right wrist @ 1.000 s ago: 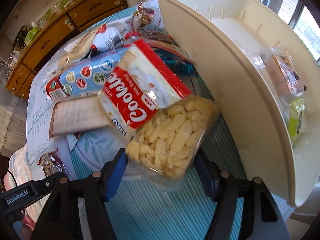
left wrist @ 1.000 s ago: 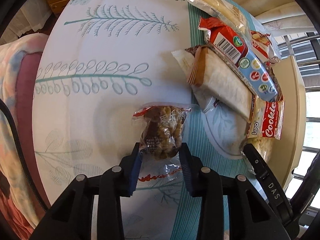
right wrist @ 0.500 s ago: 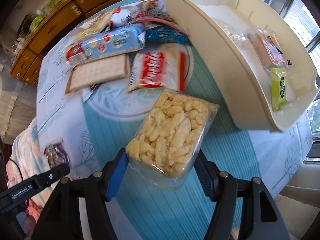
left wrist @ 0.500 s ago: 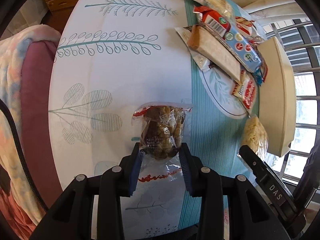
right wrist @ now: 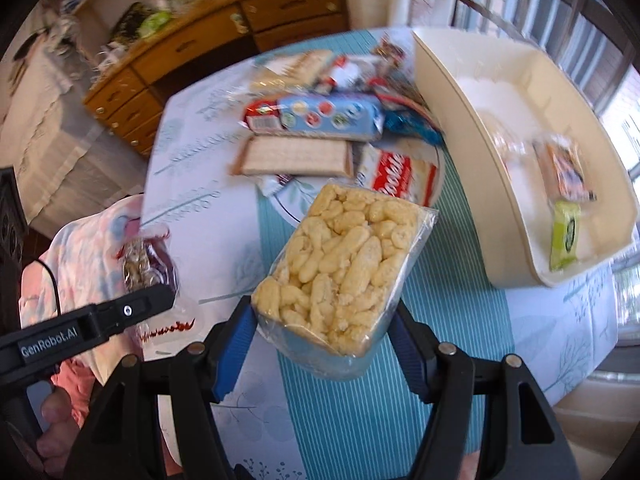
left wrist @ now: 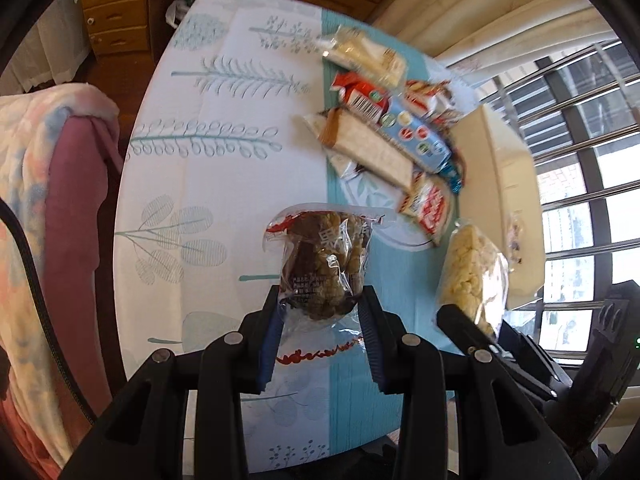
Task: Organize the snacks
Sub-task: 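Carry the nut snack bag with the left tool while the right tool carries the puff bag into the tray, then open both tools to release the two bags inside the white tray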
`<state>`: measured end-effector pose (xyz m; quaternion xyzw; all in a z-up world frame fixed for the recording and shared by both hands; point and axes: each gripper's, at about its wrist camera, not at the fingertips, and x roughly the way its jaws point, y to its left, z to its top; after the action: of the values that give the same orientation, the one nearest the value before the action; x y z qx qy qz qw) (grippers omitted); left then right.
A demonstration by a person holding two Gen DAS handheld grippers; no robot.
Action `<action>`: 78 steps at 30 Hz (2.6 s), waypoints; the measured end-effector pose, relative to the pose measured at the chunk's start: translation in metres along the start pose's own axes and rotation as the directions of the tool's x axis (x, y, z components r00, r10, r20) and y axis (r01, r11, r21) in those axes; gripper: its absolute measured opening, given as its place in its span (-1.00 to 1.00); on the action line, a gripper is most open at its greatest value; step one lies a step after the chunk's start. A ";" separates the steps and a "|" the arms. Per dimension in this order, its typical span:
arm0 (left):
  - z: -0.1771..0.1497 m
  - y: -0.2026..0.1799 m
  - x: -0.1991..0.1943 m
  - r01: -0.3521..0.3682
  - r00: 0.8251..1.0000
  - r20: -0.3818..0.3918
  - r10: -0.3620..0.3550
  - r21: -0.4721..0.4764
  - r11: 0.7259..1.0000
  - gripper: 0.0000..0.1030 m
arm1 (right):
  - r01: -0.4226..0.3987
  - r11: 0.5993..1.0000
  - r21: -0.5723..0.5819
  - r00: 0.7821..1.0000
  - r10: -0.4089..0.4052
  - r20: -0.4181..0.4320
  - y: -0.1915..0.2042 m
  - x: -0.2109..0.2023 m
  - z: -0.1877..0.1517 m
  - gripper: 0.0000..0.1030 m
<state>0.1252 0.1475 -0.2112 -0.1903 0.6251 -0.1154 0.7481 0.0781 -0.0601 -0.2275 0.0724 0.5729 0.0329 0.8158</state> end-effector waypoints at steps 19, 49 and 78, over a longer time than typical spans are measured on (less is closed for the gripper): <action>-0.013 -0.103 -0.024 0.107 0.963 0.249 -0.102 -0.007 0.994 -0.31 | 0.022 0.964 -0.263 0.938 0.071 0.338 -0.064 -0.091 0.031 0.28; 0.011 -0.306 0.055 0.186 0.936 0.263 -0.233 0.195 0.963 -0.31 | 0.043 0.987 -0.152 0.964 -0.001 0.267 -0.252 -0.067 0.073 0.28; -0.009 -0.277 0.043 0.089 0.955 0.273 -0.120 0.122 0.989 0.38 | -0.044 0.996 -0.083 0.980 0.059 0.188 -0.250 -0.058 0.064 0.52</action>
<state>0.1430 -0.1209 -0.1315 -0.1967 0.4951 -0.1606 0.8309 0.1113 -0.3196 -0.1910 0.0580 0.4887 0.0695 0.8678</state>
